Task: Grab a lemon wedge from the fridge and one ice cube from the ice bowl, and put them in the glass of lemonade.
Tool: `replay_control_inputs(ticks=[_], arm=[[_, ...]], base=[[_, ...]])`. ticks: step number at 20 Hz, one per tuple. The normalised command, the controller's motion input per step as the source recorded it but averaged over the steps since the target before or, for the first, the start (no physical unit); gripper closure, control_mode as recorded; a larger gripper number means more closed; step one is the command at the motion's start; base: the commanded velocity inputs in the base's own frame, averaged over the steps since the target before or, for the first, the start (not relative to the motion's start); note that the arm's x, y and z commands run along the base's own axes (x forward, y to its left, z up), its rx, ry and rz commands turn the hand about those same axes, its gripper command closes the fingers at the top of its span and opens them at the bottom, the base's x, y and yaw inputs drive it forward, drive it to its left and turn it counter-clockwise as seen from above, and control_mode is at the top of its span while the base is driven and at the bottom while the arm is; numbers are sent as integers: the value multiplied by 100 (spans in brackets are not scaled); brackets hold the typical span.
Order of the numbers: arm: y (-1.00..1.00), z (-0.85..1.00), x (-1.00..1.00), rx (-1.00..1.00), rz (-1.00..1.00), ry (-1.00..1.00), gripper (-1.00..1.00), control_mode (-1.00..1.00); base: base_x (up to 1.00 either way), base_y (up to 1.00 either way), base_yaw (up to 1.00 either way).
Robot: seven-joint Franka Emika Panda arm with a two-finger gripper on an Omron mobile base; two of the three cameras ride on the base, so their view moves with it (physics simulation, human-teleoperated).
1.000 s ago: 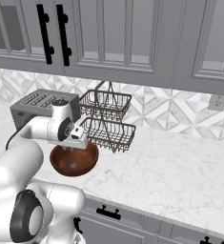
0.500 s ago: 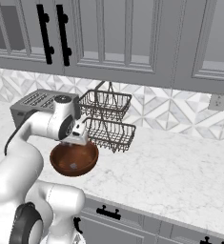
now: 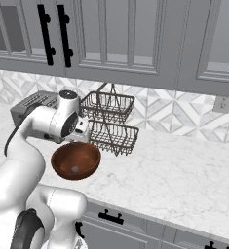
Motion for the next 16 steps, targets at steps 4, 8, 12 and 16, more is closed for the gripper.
replay_control_inputs(ticks=[4,8,12,16], arm=[[1,33,-14,9,6,-4,100,-100],[65,16,-22,2,14,0,100,-100],[100,2,-23,-3,23,0,100,-100],[100,0,0,-10,28,0,100,-100]], base=[[0,0,0],[0,0,0],[0,0,0],[0,0,0]])
